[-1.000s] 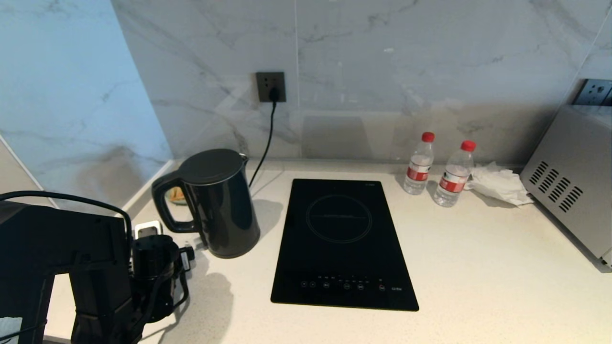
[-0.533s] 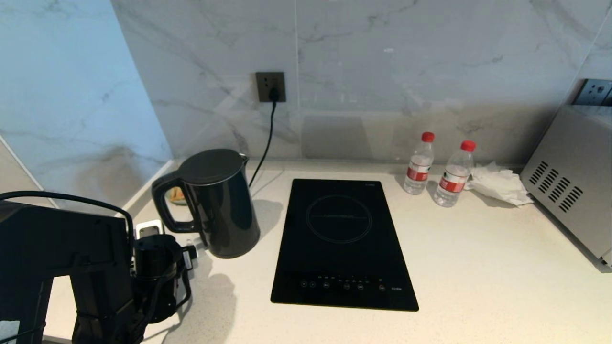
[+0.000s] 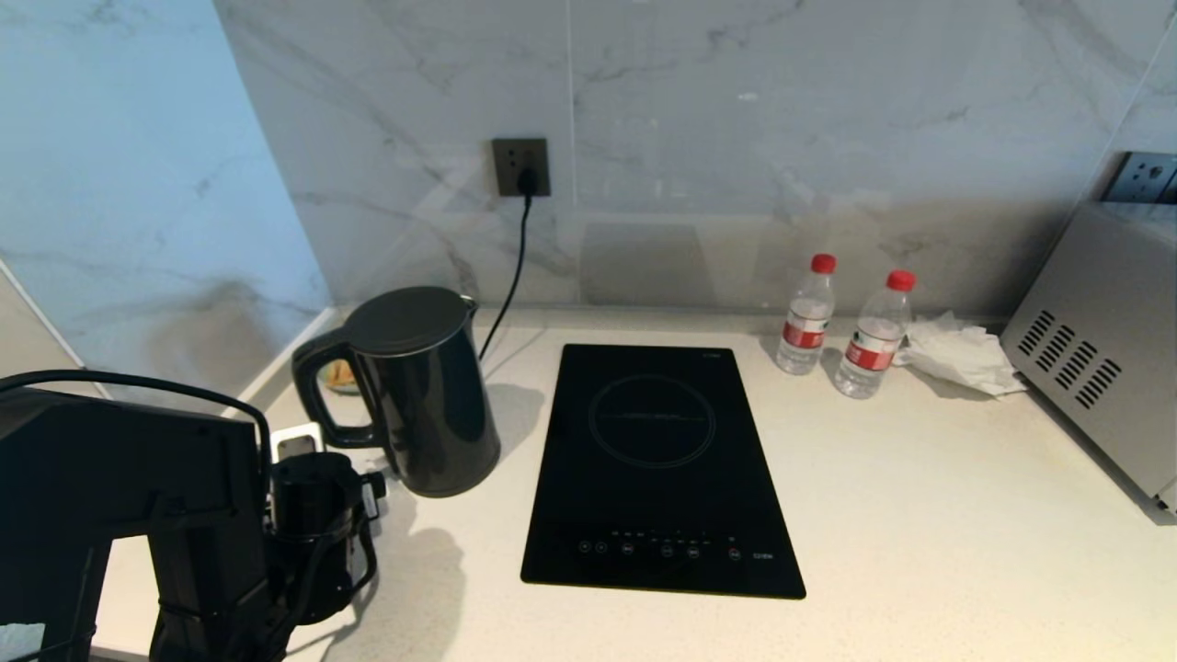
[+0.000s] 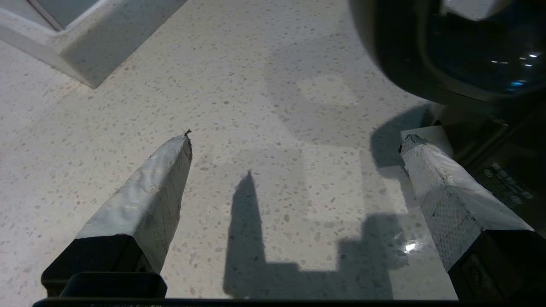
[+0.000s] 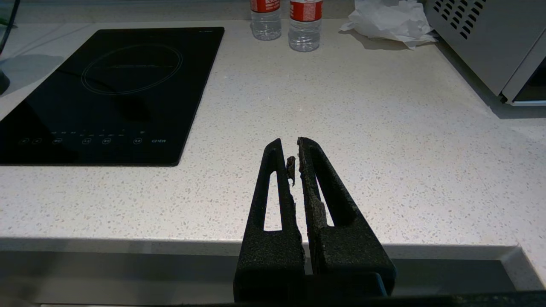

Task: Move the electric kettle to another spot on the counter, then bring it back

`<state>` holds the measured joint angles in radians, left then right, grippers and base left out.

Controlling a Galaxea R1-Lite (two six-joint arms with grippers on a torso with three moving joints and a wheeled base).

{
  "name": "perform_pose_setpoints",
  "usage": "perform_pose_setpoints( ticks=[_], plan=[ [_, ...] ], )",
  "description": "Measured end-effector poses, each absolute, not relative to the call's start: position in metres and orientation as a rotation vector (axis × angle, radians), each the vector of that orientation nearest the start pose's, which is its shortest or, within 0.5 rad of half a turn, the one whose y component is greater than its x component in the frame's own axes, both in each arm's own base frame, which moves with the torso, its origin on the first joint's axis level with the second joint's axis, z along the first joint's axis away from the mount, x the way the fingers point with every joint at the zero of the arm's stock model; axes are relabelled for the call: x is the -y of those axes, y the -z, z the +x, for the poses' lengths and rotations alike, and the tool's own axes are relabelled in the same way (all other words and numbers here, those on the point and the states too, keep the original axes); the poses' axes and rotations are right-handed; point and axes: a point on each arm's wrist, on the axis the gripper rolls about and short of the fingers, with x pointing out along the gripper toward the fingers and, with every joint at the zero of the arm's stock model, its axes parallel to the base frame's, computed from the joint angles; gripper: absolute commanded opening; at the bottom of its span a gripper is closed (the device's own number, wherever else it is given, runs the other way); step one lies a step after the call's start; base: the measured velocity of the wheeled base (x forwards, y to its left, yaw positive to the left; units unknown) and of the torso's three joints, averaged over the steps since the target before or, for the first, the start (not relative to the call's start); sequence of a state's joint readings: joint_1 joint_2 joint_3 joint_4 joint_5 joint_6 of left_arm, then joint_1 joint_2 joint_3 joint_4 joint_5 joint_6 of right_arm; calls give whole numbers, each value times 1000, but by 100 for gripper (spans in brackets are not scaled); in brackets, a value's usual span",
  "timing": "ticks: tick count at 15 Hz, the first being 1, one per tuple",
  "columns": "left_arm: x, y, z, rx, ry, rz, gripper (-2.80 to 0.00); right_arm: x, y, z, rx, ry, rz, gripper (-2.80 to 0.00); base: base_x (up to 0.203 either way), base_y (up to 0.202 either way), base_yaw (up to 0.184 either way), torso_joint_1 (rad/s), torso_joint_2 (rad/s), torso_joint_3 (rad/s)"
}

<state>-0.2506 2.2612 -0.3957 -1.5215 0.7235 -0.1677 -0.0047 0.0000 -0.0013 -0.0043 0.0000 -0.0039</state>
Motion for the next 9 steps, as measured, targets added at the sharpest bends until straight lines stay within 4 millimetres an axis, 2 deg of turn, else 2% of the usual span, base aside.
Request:
perform_pose_setpoints(
  ticks=[9],
  plan=[
    [64,-8,301,-262,-491,0,0,0,-76,-23,5,5,-4,-280,0,0,0,0,0,0]
  ],
)
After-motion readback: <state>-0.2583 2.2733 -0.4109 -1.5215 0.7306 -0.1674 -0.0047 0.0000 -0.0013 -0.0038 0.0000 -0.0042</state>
